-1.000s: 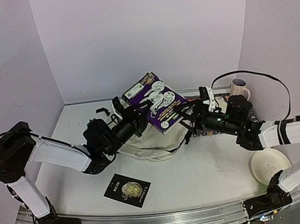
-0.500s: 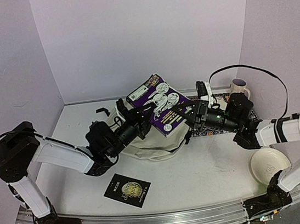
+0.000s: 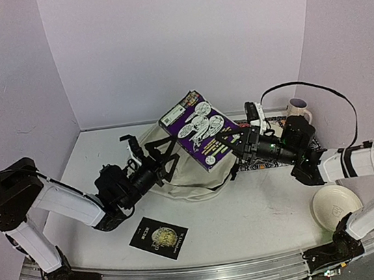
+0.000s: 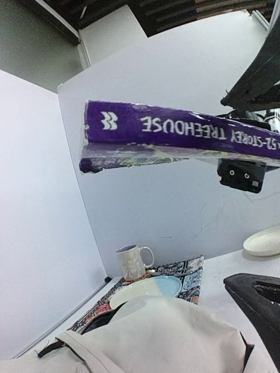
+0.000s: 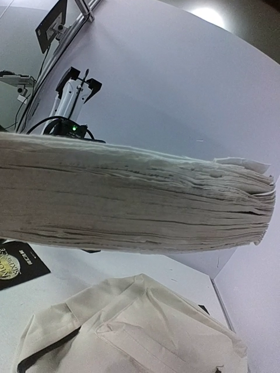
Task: Pack the student bag
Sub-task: Pass from the left arm to the right
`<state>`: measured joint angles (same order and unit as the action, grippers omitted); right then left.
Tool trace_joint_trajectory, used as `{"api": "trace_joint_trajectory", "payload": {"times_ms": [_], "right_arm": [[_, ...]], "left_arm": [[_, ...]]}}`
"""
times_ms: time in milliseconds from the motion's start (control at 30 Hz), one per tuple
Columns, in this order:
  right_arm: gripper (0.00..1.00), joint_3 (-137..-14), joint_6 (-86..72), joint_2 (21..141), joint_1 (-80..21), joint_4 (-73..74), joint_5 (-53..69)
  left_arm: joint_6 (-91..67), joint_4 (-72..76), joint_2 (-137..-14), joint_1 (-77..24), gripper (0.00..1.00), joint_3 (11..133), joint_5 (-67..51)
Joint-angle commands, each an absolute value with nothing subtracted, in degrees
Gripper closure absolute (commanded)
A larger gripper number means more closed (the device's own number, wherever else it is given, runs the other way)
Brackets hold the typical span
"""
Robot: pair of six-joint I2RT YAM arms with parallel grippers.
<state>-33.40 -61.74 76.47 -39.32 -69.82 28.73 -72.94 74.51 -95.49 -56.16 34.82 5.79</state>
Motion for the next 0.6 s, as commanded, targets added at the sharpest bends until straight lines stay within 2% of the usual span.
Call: {"api": "trace_joint_trajectory", "payload": {"times_ms": [0, 200, 567], "right_arm": [[1.0, -34.03, -59.47, 73.95, -37.26, -76.88, 29.94], [1.0, -33.49, -55.57, 70.89, -34.1, -69.42, 30.15], [1.0, -32.66, -47.28, 65.61, -27.04, -50.82, 28.87]], "left_arm": [[-66.91, 73.64, -90.53, -55.54, 0.0, 34.06, 4.9], [-55.94, 41.07, -84.64, -55.55, 0.0, 42.05, 5.33], [-40.1, 24.82, -83.53, -55.59, 0.01, 46.16, 8.96]]}}
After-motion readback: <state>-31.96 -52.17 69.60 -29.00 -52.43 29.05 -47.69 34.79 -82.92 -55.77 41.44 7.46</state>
